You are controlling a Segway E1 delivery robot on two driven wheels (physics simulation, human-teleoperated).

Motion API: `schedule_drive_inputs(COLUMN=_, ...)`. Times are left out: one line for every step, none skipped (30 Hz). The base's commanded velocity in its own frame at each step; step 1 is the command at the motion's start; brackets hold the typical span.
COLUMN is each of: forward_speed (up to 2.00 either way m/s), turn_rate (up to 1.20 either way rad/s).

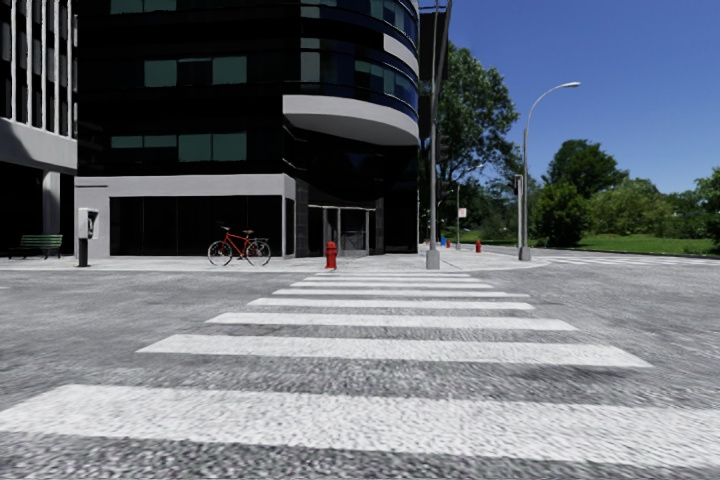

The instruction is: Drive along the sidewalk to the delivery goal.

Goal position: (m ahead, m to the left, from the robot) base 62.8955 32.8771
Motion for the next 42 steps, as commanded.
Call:
schedule_drive_inputs(forward_speed=2.00, turn_rate=0.00)
schedule_drive_inputs(forward_speed=2.00, turn_rate=0.00)
schedule_drive_inputs(forward_speed=2.00, turn_rate=0.00)
schedule_drive_inputs(forward_speed=2.00, turn_rate=0.00)
schedule_drive_inputs(forward_speed=2.00, turn_rate=0.00)
schedule_drive_inputs(forward_speed=2.00, turn_rate=0.00)
schedule_drive_inputs(forward_speed=2.00, turn_rate=0.00)
schedule_drive_inputs(forward_speed=2.00, turn_rate=0.00)
schedule_drive_inputs(forward_speed=2.00, turn_rate=0.00)
schedule_drive_inputs(forward_speed=2.00, turn_rate=0.00)
schedule_drive_inputs(forward_speed=2.00, turn_rate=0.00)
schedule_drive_inputs(forward_speed=2.00, turn_rate=0.00)
schedule_drive_inputs(forward_speed=2.00, turn_rate=0.00)
schedule_drive_inputs(forward_speed=2.00, turn_rate=0.00)
schedule_drive_inputs(forward_speed=2.00, turn_rate=0.00)
schedule_drive_inputs(forward_speed=2.00, turn_rate=0.00)
schedule_drive_inputs(forward_speed=2.00, turn_rate=0.00)
schedule_drive_inputs(forward_speed=2.00, turn_rate=0.00)
schedule_drive_inputs(forward_speed=2.00, turn_rate=0.00)
schedule_drive_inputs(forward_speed=2.00, turn_rate=0.00)
schedule_drive_inputs(forward_speed=2.00, turn_rate=0.00)
schedule_drive_inputs(forward_speed=2.00, turn_rate=0.00)
schedule_drive_inputs(forward_speed=2.00, turn_rate=0.00)
schedule_drive_inputs(forward_speed=2.00, turn_rate=0.00)
schedule_drive_inputs(forward_speed=2.00, turn_rate=0.00)
schedule_drive_inputs(forward_speed=2.00, turn_rate=0.00)
schedule_drive_inputs(forward_speed=2.00, turn_rate=0.00)
schedule_drive_inputs(forward_speed=2.00, turn_rate=0.00)
schedule_drive_inputs(forward_speed=2.00, turn_rate=0.00)
schedule_drive_inputs(forward_speed=2.00, turn_rate=0.00)
schedule_drive_inputs(forward_speed=2.00, turn_rate=0.00)
schedule_drive_inputs(forward_speed=2.00, turn_rate=0.00)
schedule_drive_inputs(forward_speed=2.00, turn_rate=0.00)
schedule_drive_inputs(forward_speed=2.00, turn_rate=0.00)
schedule_drive_inputs(forward_speed=2.00, turn_rate=0.00)
schedule_drive_inputs(forward_speed=2.00, turn_rate=0.00)
schedule_drive_inputs(forward_speed=2.00, turn_rate=0.00)
schedule_drive_inputs(forward_speed=2.00, turn_rate=0.00)
schedule_drive_inputs(forward_speed=2.00, turn_rate=0.00)
schedule_drive_inputs(forward_speed=2.00, turn_rate=0.00)
schedule_drive_inputs(forward_speed=2.00, turn_rate=0.00)
schedule_drive_inputs(forward_speed=2.00, turn_rate=0.00)
